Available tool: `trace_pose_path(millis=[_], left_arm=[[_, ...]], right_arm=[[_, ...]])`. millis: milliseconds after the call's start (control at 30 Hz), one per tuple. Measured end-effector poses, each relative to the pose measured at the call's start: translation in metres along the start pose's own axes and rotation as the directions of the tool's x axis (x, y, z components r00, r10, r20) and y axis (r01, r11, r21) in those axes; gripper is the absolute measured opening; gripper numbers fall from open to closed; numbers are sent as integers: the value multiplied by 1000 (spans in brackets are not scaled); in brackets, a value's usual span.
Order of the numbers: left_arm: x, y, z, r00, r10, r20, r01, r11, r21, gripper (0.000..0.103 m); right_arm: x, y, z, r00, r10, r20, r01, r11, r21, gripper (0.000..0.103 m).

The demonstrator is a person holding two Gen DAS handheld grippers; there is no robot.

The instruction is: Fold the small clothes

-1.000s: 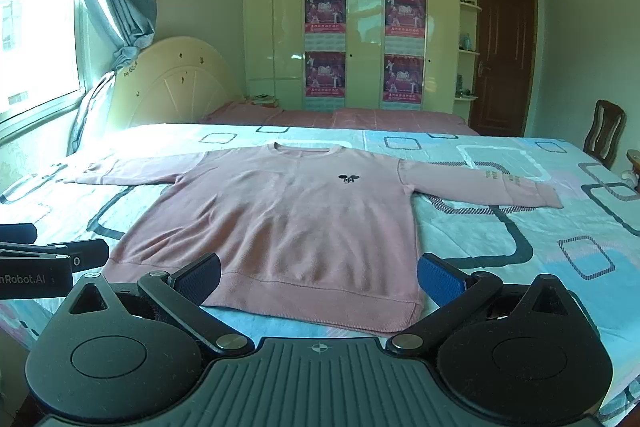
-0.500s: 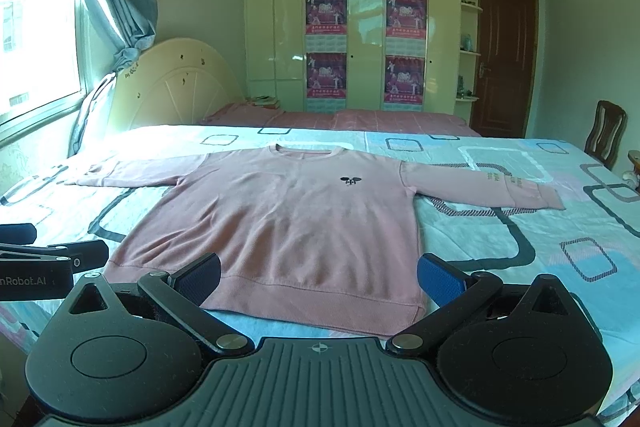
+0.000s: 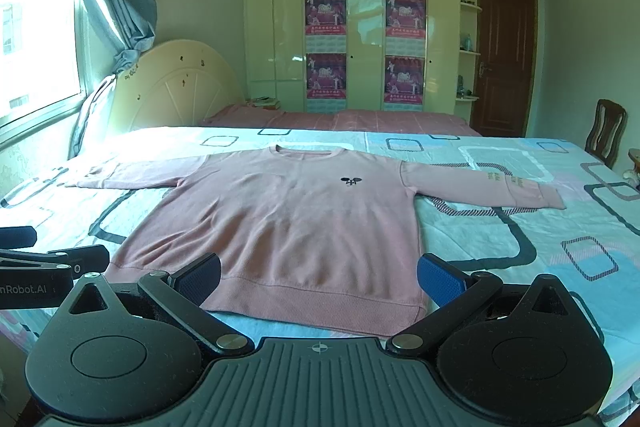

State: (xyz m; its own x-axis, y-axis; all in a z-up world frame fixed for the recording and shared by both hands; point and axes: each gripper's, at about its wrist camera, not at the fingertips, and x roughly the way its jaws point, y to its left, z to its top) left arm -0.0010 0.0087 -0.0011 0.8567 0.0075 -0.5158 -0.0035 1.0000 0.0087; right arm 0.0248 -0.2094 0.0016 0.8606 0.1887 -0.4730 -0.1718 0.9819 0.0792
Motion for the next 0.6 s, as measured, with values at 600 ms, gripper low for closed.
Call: trace_pose_path(millis=[600], left_arm=[[-2,0,0,1000,8,-1,-8,1000,-3,102]], right_arm=[[0,1,-2,1000,8,0,-8,1000,5,103]])
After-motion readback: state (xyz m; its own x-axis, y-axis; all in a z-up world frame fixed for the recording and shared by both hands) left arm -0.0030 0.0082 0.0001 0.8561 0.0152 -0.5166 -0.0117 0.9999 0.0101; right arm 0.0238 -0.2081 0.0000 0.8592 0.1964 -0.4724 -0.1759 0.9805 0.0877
